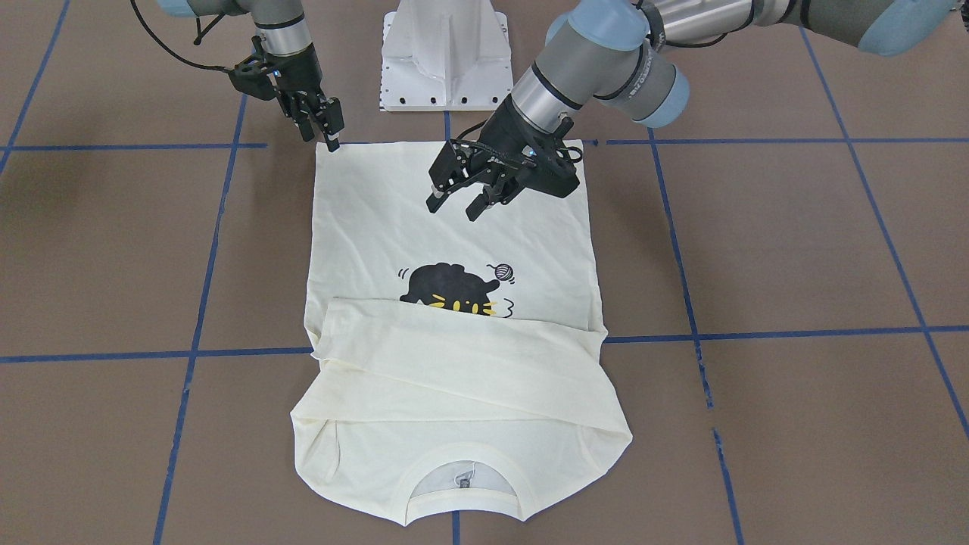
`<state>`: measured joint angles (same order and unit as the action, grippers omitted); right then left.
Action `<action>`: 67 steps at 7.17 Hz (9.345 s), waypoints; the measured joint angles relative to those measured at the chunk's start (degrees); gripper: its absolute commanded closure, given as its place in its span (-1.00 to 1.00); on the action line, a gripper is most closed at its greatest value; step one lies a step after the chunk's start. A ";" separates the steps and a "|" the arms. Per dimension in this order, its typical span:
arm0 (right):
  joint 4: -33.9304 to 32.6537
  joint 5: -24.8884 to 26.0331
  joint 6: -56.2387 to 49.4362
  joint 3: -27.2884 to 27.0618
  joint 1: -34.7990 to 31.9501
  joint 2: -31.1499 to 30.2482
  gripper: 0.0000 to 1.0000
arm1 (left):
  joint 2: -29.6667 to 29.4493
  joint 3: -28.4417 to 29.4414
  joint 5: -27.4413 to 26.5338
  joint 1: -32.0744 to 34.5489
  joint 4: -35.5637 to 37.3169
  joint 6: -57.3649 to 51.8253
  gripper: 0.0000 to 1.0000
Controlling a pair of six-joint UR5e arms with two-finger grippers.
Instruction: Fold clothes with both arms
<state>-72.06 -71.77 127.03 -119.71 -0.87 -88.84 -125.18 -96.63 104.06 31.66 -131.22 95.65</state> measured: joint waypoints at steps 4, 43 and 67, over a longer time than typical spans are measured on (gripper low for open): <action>-0.01 0.05 0.05 0.81 -0.04 0.07 0.87 | 0.02 0.04 0.00 -0.02 -0.02 -0.24 -0.50; 0.08 -0.43 -0.62 -12.63 2.60 -8.96 1.00 | 26.40 -33.29 -13.11 -25.24 36.85 10.22 1.00; 3.38 -24.05 -32.38 48.47 -44.50 41.55 -0.01 | -1.63 24.86 -18.38 12.05 -1.71 -15.56 0.29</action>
<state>-68.67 -95.82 94.65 -71.24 -45.37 -47.29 -126.81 -71.77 85.68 43.70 -132.93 80.09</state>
